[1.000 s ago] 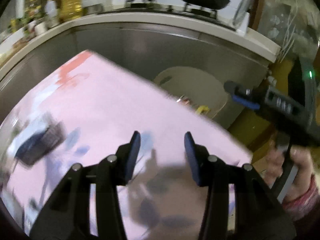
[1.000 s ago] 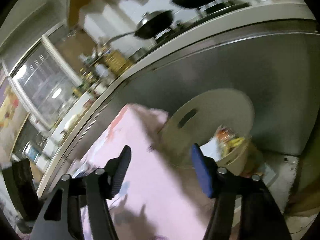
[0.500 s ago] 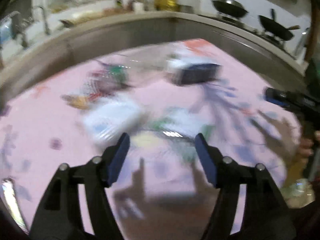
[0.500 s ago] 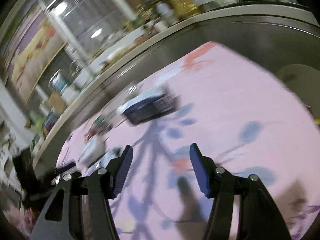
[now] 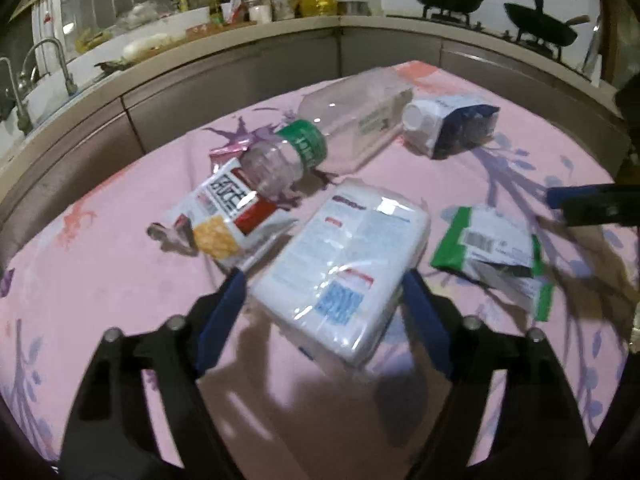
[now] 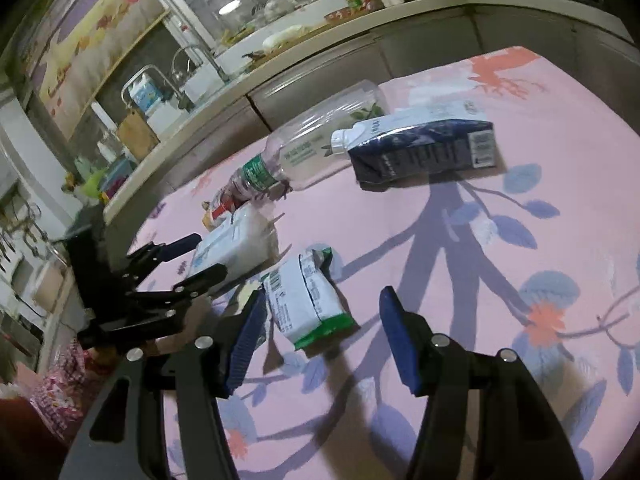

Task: Collect trash

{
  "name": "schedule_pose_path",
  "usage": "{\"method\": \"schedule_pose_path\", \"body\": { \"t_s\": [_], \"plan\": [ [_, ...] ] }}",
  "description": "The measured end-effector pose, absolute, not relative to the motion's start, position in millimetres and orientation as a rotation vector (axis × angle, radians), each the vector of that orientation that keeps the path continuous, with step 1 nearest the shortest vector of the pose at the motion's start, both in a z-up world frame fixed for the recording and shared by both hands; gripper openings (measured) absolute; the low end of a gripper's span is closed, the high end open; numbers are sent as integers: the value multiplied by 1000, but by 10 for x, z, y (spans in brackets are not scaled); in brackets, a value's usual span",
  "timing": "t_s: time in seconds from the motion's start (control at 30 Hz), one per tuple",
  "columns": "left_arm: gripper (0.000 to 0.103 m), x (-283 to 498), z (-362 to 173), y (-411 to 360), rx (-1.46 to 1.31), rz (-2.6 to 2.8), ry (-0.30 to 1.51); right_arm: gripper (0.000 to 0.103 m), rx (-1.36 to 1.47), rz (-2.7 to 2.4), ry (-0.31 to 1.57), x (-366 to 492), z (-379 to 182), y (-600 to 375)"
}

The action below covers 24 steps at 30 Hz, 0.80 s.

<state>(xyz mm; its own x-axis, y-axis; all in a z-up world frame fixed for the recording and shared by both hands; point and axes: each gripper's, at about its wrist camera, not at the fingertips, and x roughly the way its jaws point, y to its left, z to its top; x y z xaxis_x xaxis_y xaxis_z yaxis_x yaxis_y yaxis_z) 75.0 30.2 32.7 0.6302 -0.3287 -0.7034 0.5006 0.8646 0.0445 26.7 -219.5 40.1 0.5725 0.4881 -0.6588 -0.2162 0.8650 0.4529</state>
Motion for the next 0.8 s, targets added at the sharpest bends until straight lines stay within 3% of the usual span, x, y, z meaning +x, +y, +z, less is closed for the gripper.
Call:
{"method": "schedule_pose_path", "body": {
  "t_s": [0.2, 0.33, 0.73, 0.8],
  "plan": [
    [73, 416, 356, 177, 169, -549, 803, 57, 285, 414, 876, 332, 343, -2108],
    [84, 381, 411, 111, 157, -504, 789, 57, 270, 430, 884, 325, 296, -2074],
    [84, 485, 315, -108, 244, -494, 812, 57, 203, 444, 890, 354, 195, -2029],
    [84, 468, 295, -126, 263, -477, 806, 52, 176, 452, 883, 352, 191, -1988]
  ]
}}
